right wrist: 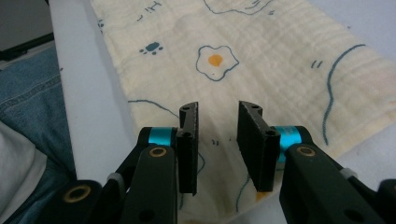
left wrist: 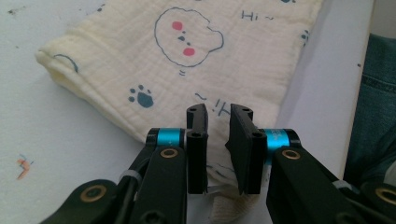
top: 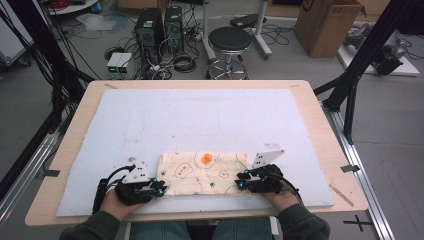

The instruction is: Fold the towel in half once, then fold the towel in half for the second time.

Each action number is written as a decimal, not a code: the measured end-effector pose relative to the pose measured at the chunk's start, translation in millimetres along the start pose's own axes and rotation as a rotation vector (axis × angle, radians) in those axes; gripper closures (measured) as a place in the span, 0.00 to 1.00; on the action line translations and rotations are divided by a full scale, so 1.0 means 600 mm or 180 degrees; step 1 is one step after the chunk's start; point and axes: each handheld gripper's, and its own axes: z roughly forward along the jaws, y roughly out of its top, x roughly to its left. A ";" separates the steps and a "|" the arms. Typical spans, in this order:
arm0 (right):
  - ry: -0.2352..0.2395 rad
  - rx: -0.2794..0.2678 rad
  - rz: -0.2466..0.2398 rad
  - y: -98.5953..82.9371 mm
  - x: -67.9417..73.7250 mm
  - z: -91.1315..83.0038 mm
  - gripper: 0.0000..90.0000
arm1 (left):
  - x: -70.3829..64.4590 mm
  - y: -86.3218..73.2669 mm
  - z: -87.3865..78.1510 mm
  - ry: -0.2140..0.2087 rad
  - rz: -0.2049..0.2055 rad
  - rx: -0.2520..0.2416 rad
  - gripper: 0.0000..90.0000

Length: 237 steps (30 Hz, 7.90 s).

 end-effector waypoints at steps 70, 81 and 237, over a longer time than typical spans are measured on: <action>-0.0724 0.0003 0.0512 0.056 -0.145 0.020 0.95 | 0.123 0.065 0.078 0.0879 -0.0498 -0.0161 0.95; -0.0596 -0.0365 0.0542 0.052 -0.128 -0.009 0.74 | 0.113 0.068 0.045 0.0689 -0.0499 -0.0378 0.77; -0.0611 0.0127 0.0585 0.116 -0.188 0.009 0.95 | 0.185 0.105 0.066 0.0782 -0.0657 -0.0144 0.94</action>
